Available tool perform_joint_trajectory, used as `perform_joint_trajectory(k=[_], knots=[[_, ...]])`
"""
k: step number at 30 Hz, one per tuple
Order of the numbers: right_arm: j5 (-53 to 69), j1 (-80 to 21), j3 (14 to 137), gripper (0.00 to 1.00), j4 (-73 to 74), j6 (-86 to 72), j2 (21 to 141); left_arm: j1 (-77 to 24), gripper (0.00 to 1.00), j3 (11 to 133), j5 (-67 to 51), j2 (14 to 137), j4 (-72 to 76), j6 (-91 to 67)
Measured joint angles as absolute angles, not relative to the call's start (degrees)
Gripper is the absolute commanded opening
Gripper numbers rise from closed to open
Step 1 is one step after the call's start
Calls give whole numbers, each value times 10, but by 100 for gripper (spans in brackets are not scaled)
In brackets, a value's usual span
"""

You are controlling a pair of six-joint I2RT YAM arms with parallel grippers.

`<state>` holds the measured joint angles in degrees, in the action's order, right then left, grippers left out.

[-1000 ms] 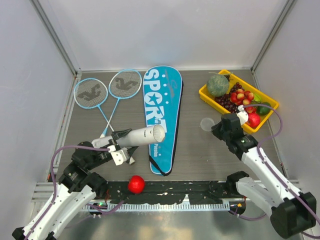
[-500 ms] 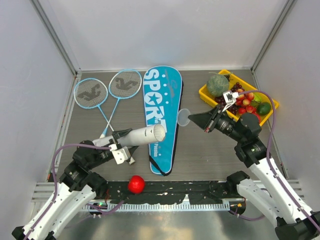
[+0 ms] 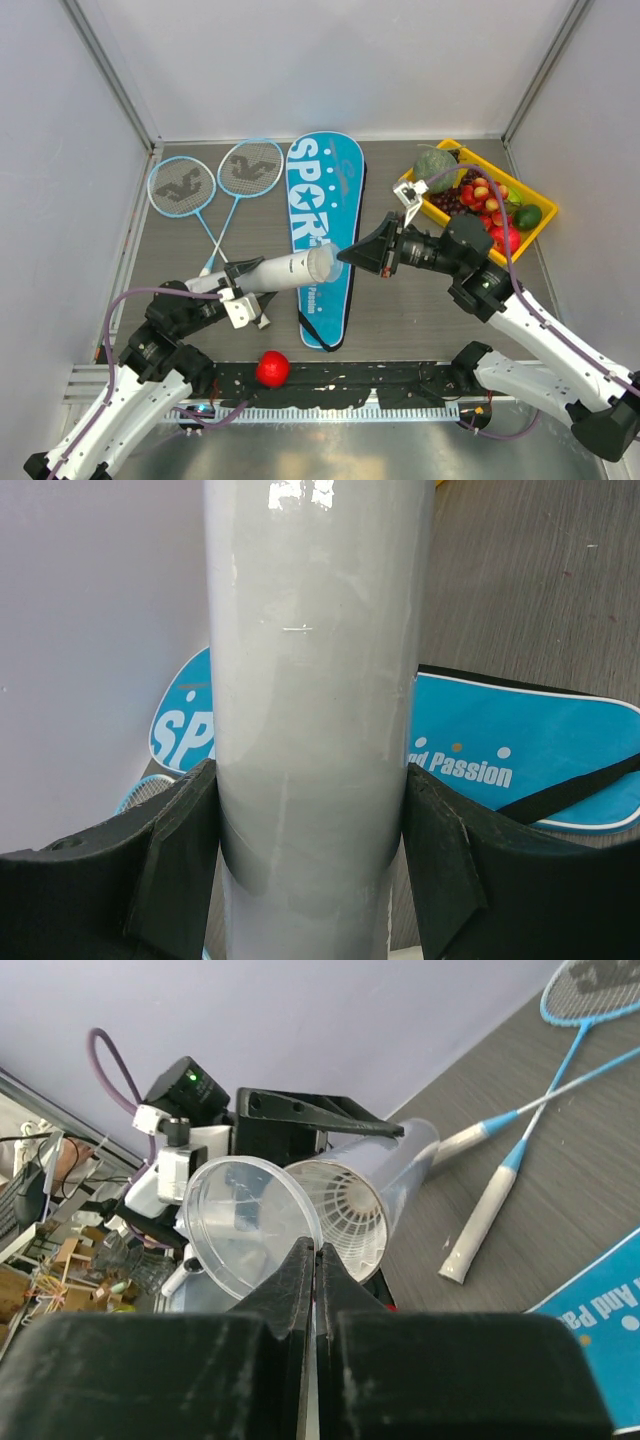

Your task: Pack up the badminton gear

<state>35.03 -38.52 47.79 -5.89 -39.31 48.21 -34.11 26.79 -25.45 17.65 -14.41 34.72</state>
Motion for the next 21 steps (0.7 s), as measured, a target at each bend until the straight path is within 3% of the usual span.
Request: perform_joint_trajectory(k=[21], knots=[[241, -453, 489, 5, 28, -340, 522, -341, 13, 268, -249, 176, -146, 348]])
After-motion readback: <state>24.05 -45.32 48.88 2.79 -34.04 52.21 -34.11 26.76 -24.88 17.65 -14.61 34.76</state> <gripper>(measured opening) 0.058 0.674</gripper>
